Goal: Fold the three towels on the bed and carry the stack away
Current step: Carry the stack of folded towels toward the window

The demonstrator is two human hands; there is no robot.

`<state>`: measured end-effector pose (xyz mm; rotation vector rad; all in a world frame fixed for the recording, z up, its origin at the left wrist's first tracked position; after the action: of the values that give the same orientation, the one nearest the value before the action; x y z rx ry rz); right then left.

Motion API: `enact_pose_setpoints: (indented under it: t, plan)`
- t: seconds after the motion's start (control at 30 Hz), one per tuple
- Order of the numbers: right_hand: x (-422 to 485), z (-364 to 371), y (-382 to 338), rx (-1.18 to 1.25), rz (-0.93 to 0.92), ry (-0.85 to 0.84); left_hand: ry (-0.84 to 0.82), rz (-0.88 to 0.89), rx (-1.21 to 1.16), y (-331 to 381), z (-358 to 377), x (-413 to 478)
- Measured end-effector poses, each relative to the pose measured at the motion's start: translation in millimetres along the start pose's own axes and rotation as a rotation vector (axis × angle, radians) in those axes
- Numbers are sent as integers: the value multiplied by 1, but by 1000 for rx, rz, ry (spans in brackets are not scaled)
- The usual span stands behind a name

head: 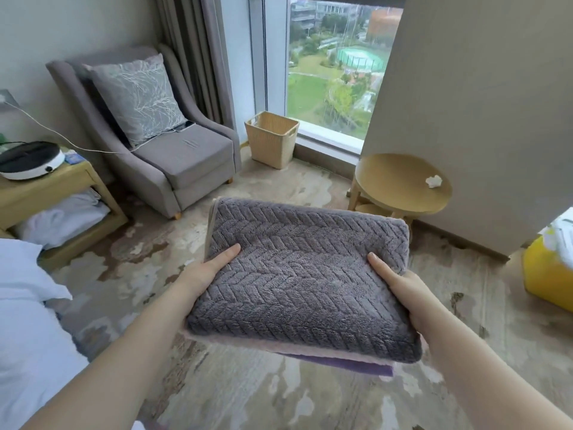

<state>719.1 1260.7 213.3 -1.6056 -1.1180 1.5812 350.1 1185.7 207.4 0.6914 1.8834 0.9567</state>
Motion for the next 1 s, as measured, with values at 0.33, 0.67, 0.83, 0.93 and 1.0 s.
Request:
enact_pose_setpoints:
  t: [0.33, 0.67, 0.83, 0.93, 1.0]
  plan:
    - [212, 14, -82, 105, 94, -166, -9, -44, -84, 89, 50, 173]
    - [426, 37, -242, 24, 2, -163, 89, 14, -144, 238, 66, 368]
    - [522, 84, -285, 22, -4, -166, 124, -18, -147, 272, 47, 469]
    - [587, 122, -308, 24, 5, -142, 105, -27, -158, 297, 33, 544]
    - [631, 150, -328, 34, 14, -129, 86, -19, -150, 321, 19, 599]
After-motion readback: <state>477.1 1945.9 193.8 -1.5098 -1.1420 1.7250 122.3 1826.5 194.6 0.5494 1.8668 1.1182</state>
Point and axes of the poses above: each hand's wrist, its own x-axis towards the middle knuckle, its own z-axis out of the palm, y = z × x, the point moved 6 cm from there along x, towards the middle knuckle, and after that the axes turned 2 degrees about x, right-handed, at the moved point
